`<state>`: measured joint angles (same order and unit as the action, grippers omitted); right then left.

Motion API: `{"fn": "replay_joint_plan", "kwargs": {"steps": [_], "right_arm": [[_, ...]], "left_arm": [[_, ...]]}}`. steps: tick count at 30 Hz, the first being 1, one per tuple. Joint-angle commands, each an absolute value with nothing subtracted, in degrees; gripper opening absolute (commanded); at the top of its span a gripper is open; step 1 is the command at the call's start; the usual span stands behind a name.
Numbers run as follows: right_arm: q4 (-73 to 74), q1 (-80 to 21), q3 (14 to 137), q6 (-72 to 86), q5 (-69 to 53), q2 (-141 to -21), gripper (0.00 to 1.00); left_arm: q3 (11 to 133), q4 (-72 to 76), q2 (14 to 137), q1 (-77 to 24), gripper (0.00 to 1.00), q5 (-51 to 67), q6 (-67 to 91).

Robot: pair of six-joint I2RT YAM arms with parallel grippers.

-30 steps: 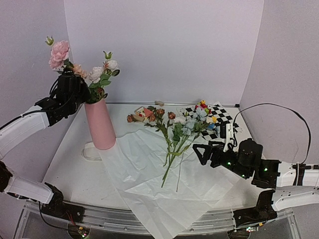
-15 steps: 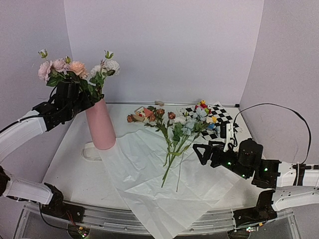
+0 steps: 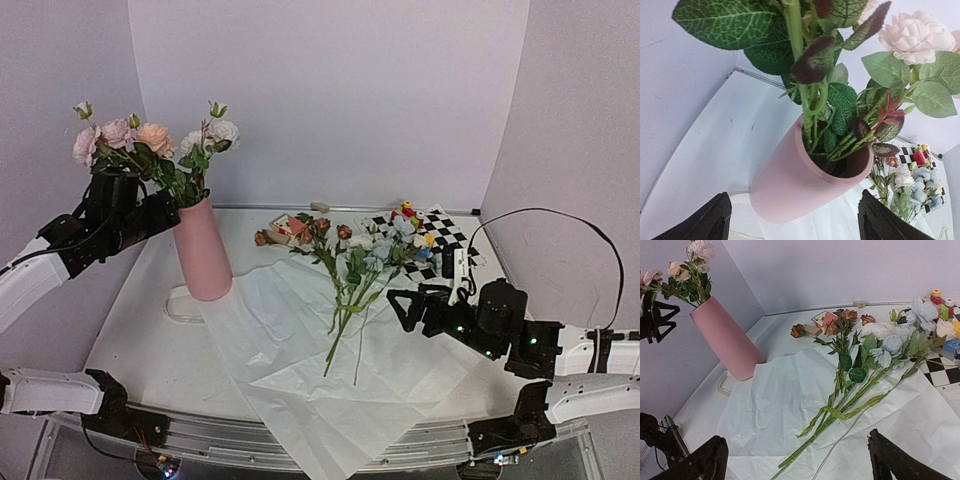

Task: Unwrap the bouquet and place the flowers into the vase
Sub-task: Insert the fake flower into the vase.

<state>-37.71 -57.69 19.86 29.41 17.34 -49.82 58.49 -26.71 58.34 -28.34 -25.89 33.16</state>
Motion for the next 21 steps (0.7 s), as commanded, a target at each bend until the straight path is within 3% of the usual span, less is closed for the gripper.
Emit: {"fn": "replay_joint_plan", "kwargs": {"steps": [1,15,21], "right_arm": [[-39.64,-58.07,19.43,30.31,17.59,-49.22,0.98],[-39.52,-58.04,19.15,30.22,17.08,-47.72,0.98],[-39.25,-58.05,18.24,29.89,17.41,-45.58,0.98]], "left_arm": [[63.37,-31.04,56.19,-28.21,0.89,-29.98,31.57],[76.08,-31.55,61.23,-28.13,0.72,-38.17,27.85],[78.28,-30.96,64.34,-27.96,0.59,-39.27,28.92]]}}
